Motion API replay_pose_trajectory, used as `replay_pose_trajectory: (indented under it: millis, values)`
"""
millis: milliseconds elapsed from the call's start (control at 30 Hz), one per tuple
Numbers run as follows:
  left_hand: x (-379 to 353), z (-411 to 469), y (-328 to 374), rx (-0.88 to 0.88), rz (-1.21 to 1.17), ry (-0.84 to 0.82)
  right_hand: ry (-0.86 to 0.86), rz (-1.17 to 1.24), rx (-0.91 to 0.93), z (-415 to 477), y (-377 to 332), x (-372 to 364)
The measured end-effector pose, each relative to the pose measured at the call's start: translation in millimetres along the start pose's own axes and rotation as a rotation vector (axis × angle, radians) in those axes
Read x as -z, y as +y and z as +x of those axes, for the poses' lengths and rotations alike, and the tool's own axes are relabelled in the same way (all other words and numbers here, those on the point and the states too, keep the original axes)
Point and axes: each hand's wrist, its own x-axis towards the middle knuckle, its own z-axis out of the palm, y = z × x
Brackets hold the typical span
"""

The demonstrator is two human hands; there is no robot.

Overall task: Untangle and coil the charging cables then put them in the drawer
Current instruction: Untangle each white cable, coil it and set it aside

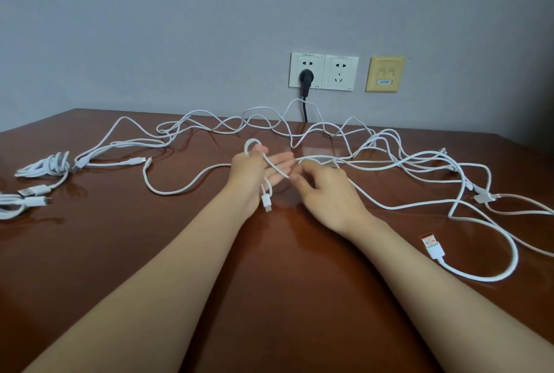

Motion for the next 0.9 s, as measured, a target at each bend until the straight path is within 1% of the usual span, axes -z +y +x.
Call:
replay_pose_trajectory:
  millis: [100, 167, 233, 300, 400, 467, 567, 667, 733, 833, 900]
  values:
    - [5, 7, 4, 0.041, -0.19, 0.051, -0.025, -0.026, -0.024, 0, 0, 2]
    - [7, 9, 5, 0.058, -0.239, 0.058, -0.04, -0.086, -0.026, 0, -2, 3]
    - [9, 11, 7, 0.06, -0.247, 0.047, -0.014, -0.131, 0.004, -2, -2, 6]
    - [15, 13, 11, 0.046, -0.264, 0.036, 0.05, -0.093, 0.035, -3, -1, 11]
    - [23, 15, 16, 0.03, -0.26, 0.039, 0.13, 0.046, 0.082, -1, 3, 15]
    - [23, 14, 16, 0.041, -0.193, 0.041, 0.162, 0.039, 0.153, 1, 2, 13]
    - [18, 13, 14, 0.052, -0.068, 0.037, 0.172, 0.041, 0.209, 2, -2, 10]
    - [14, 12, 11, 0.033, 0.027, 0.026, 0.148, 0.058, 0.277, 2, -4, 9]
    - [9, 10, 8, 0.008, 0.111, 0.021, 0.093, 0.067, 0.31, 1, -7, 6]
    - [-1, 7, 0, -0.021, 0.27, 0.009, 0.005, 0.124, 0.286, 0, -11, 2]
    - [-5, 7, -3, -0.01, 0.293, 0.0, 0.029, 0.189, 0.24, 0, -12, 3]
